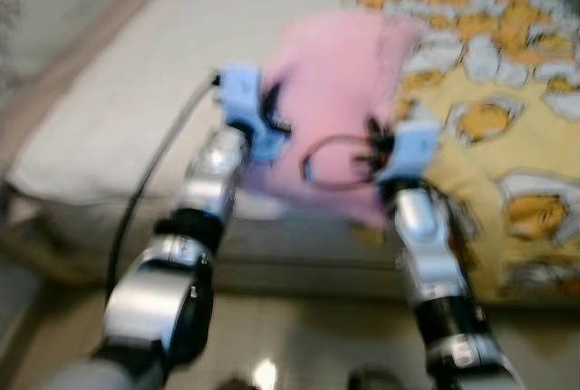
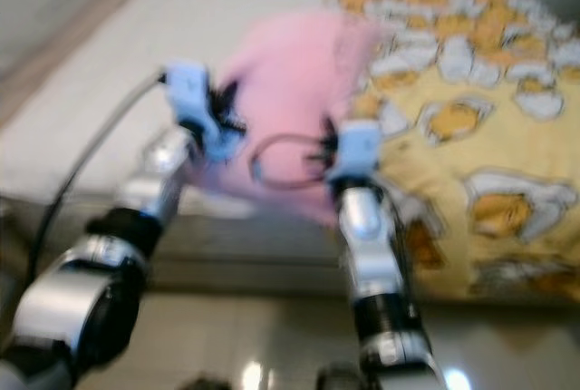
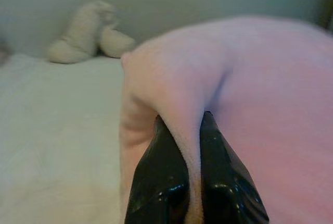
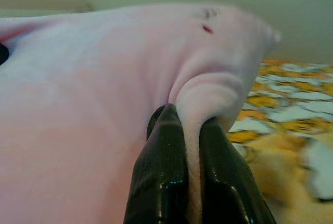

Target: Clean up the room

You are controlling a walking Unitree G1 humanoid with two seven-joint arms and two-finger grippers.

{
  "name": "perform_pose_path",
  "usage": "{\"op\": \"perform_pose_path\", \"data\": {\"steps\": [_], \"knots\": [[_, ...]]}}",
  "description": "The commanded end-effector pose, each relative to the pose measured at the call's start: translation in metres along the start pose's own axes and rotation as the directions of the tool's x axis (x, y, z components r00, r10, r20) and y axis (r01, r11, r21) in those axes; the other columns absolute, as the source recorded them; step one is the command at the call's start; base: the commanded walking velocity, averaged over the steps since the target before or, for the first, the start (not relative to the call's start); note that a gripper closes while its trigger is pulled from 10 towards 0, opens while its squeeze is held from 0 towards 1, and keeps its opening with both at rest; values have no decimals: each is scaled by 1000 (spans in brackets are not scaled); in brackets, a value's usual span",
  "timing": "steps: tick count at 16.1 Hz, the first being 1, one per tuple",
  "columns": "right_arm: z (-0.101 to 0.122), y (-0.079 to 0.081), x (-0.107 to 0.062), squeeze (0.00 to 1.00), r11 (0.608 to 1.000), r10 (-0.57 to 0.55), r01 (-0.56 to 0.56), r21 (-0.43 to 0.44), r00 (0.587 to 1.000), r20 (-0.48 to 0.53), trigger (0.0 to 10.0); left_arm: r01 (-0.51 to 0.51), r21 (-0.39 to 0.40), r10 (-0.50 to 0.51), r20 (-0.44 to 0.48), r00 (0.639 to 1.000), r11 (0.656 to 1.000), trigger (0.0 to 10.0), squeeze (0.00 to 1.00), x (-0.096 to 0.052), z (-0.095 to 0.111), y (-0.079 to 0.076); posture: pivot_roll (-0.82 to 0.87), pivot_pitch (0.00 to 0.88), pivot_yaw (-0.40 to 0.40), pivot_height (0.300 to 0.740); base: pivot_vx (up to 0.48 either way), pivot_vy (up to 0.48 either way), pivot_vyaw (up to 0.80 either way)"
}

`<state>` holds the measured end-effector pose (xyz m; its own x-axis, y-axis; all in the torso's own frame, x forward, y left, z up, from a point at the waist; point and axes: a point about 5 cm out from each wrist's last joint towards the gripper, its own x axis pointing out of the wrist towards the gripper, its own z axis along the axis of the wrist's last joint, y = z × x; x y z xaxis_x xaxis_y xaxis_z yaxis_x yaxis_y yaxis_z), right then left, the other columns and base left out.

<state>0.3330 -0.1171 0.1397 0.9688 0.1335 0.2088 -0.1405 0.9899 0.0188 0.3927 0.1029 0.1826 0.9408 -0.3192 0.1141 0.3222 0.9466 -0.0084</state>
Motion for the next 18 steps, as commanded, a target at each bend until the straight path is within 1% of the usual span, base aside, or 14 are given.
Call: {"op": "perform_pose_path", "data": {"steps": [1, 2, 6, 7, 8, 9, 11, 14, 18], "knots": [[3, -14, 2, 0, 999, -43, 43, -17, 999, 15, 10000, -18, -1, 18, 35, 999, 1000, 10000, 0, 3, 10, 0, -177, 0, 50, 740, 0, 480, 0], [3, -14, 3, 0, 999, -45, 46, -17, 999, 14, 10000, -12, 10, 12, 31, 999, 1000, 10000, 0, 3, 9, -1, -176, 0, 55, 740, 0, 480, 0], [0, -13, 1, 0, 999, -47, 47, -16, 999, 7, 10000, -12, 1, 11, 27, 1000, 1000, 10000, 0, 4, 10, 1, -179, 0, 62, 740, 0, 480, 0], [0, -13, 1, 0, 999, -46, 46, -17, 999, 5, 10000, -19, 22, 19, 23, 1000, 1000, 10000, 0, 4, 9, 1, -179, 0, 62, 740, 0, 480, 0], [-1, -13, 1, 0, 999, -45, 45, -18, 999, 3, 10000, -50, 80, 48, 31, 998, 995, 10000, 0, 3, 9, 3, -181, 0, 61, 740, 0, 480, 0], [-1, -13, 1, 0, 999, -43, 43, -19, 999, 2, 10000, -59, 30, 58, 28, 998, 998, 10000, 0, 3, 8, 3, -180, 0, 61, 740, 0, 0, 0], [-2, -14, 0, 0, 999, -43, 43, -22, 999, -1, 10000, -70, 13, 70, 35, 997, 997, 10000, 0, 1, 8, 6, -180, 0, 58, 740, 135, 0, 0], [-3, -14, 1, 0, 999, -43, 43, -25, 999, -3, 10000, -96, 43, 96, 15, 995, 994, 10000, 0, 1, 6, 11, -180, 0, 58, 740, 454, 0, 0], [-1, -20, 3, 0, 998, -61, 61, -28, 998, 3, 10000, -94, 32, 93, 17, 995, 995, 10000, 0, 1, 6, 10, -178, 0, 64, 740, 463, 0, 0]]}}
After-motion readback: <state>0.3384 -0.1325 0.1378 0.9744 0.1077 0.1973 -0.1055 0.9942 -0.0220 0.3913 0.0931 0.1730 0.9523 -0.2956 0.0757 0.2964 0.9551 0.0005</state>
